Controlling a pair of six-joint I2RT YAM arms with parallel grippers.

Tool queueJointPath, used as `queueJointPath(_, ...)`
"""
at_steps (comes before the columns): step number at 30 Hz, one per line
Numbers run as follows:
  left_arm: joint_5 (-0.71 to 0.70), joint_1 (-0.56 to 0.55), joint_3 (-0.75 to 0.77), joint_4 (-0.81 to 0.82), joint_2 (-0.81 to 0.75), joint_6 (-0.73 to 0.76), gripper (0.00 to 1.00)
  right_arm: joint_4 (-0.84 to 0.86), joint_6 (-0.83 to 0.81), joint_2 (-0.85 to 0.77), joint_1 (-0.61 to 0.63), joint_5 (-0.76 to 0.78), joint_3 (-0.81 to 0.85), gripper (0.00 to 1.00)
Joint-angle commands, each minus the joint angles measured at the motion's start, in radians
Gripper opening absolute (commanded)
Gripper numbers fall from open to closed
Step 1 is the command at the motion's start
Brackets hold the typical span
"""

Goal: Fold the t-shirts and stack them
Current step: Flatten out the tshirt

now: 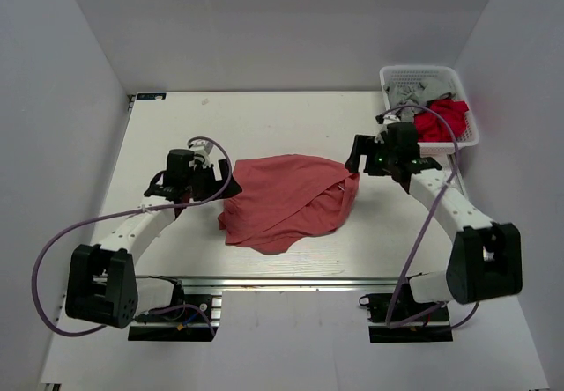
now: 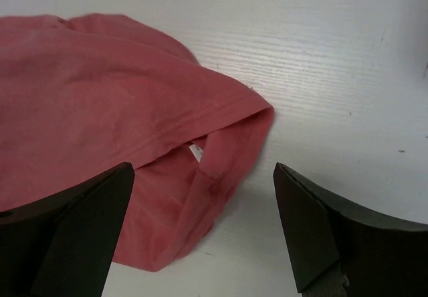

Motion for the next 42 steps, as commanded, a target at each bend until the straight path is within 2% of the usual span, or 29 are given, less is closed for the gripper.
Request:
queueJointPath(1,0.085,-0.005,-0.012,0.018,0.014,-0.004,0.96,-0.055,0.01,0.087,0.027,0.125,0.061,0.9)
queueJointPath(6,0.111,-0.015,-0.05,0.039,0.081,-0.016,0.83,0.052,0.031,0.199,0.027,0.166,0.084,0.9)
queueJointPath(10,0.125,-0.015,-0.038,0.048,0.138,-0.025,0.71,0.065,0.083,0.305,0.024,0.2,0.127,0.9)
queueJointPath(13,0.165,-0.015,-0.038,0.099,0.159,-0.035,0.71,0.089,0.082,0.34,0.025,0.203,0.142,0.9)
queueJointPath(16,0.165,-0.015,-0.038,0.108,0.185,-0.044,0.62,0.147,0.1,0.368,0.024,0.16,0.132,0.9)
queueJointPath(18,0.165,-0.015,-0.028,0.108,0.204,-0.044,0.52,0.145,0.114,0.401,0.022,0.139,0.151,0.87)
queueJointPath(19,0.165,-0.015,-0.017,0.108,0.204,-0.044,0.48,0.134,0.114,0.409,0.024,0.139,0.156,0.85)
queueJointPath(20,0.165,-0.015,-0.005,0.099,0.218,-0.044,0.38,0.129,0.128,0.424,0.025,0.098,0.162,0.78)
queueJointPath(22,0.165,-0.015,-0.005,0.099,0.218,-0.044,0.33,0.132,0.133,0.426,0.024,0.076,0.158,0.72)
queueJointPath(23,0.165,-0.015,-0.005,0.099,0.218,-0.044,0.25,0.132,0.139,0.425,0.027,0.064,0.147,0.66)
queueJointPath(25,0.165,-0.015,0.005,0.108,0.218,-0.044,0.19,0.142,0.136,0.406,0.024,0.031,0.132,0.66)
queueJointPath(26,0.165,-0.015,0.005,0.12,0.218,-0.044,0.11,0.139,0.139,0.402,0.025,0.03,0.12,0.6)
queueJointPath(28,0.191,-0.015,0.015,0.134,0.205,-0.044,0.0,0.136,0.136,0.376,0.027,0.034,0.1,0.51)
queueJointPath(30,0.223,-0.015,0.015,0.183,0.193,-0.044,0.0,0.142,0.137,0.354,0.025,0.036,0.089,0.42)
queueJointPath(32,0.223,-0.015,0.015,0.211,0.159,-0.044,0.0,0.146,0.142,0.336,0.025,0.048,0.069,0.4)
queueJointPath(33,0.232,-0.015,0.015,0.22,0.15,-0.044,0.0,0.146,0.14,0.323,0.028,0.053,0.064,0.12)
queueJointPath(34,0.232,-0.015,0.015,0.235,0.14,-0.044,0.0,0.158,0.127,0.316,0.024,0.042,0.057,0.0)
queueJointPath(36,0.258,-0.015,0.015,0.254,0.107,-0.044,0.0,0.108,0.102,0.323,0.024,-0.028,0.095,0.0)
queueJointPath(38,0.268,-0.015,0.015,0.285,0.087,-0.044,0.0,0.093,0.082,0.322,0.028,0.002,0.112,0.0)
queueJointPath(42,0.277,-0.015,0.026,0.294,0.031,-0.044,0.0,0.195,0.125,0.239,0.028,0.045,0.041,0.0)
